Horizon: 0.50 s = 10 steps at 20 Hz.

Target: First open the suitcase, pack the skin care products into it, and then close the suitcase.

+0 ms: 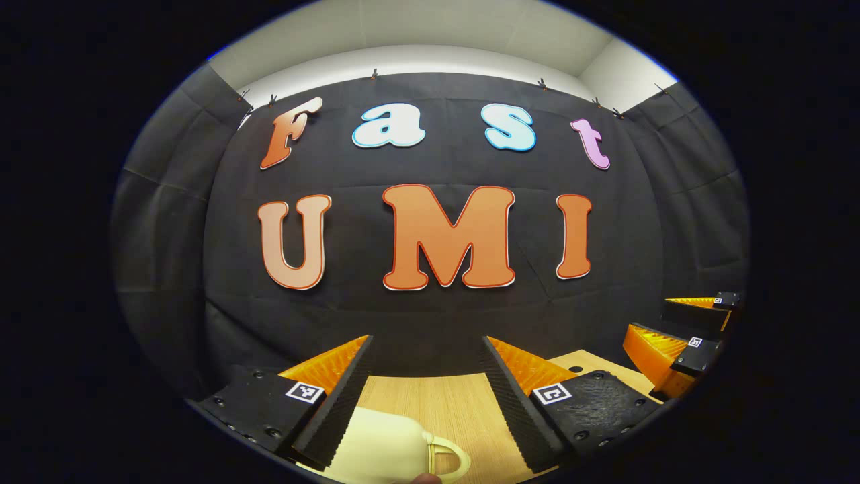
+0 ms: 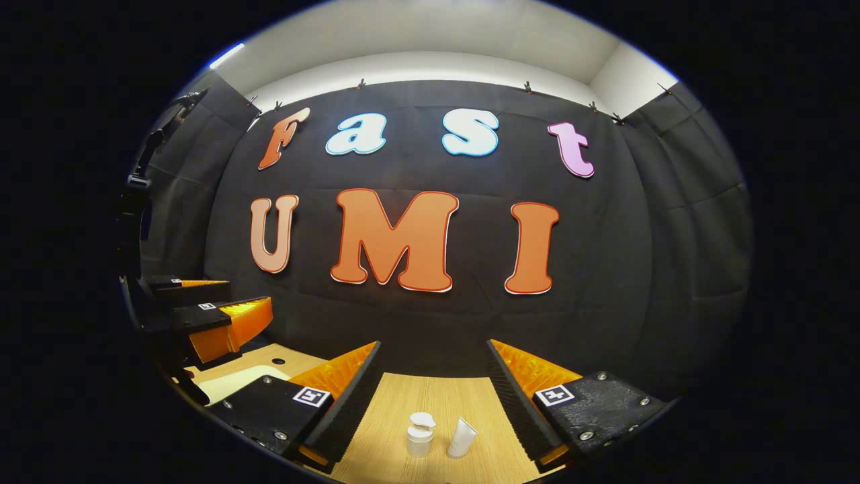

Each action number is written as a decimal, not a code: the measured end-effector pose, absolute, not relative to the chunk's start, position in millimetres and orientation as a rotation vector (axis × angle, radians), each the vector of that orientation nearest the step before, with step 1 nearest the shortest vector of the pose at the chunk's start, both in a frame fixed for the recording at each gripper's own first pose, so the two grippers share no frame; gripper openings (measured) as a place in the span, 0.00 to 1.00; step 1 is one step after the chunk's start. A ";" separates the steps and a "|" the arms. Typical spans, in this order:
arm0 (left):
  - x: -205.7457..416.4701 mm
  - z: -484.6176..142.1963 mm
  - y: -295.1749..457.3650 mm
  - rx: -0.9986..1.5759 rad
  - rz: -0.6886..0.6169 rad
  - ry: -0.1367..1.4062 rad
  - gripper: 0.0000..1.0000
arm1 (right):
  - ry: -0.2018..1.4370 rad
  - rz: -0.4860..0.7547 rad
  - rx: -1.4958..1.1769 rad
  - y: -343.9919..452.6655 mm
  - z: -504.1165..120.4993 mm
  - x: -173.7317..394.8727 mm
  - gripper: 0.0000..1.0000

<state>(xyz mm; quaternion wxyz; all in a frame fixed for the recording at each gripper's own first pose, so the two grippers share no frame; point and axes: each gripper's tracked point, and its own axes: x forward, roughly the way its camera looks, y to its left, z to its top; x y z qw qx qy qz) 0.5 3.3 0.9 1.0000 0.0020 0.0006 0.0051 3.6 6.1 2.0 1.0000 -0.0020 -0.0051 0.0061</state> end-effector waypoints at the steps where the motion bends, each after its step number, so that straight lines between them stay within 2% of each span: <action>1: 0.1 0.0 2.5 0.000 0.010 0.005 0.97 | -0.009 0.011 -0.007 4.6 2.2 3.7 0.95; 3: -0.9 -0.6 2.1 -0.005 0.013 0.009 0.97 | -0.003 0.011 -0.008 4.0 1.1 3.7 0.92; 4: -0.2 0.4 2.0 -0.004 0.012 0.007 0.95 | -0.003 0.011 -0.010 3.4 1.1 3.3 0.95; 9: 3.7 -2.0 1.6 0.021 0.010 0.008 0.97 | -0.012 -0.001 -0.022 -0.9 3.7 3.5 0.95; 10: 4.5 -4.9 1.0 0.032 0.006 0.018 0.97 | -0.012 -0.007 -0.021 -3.5 3.0 3.8 0.92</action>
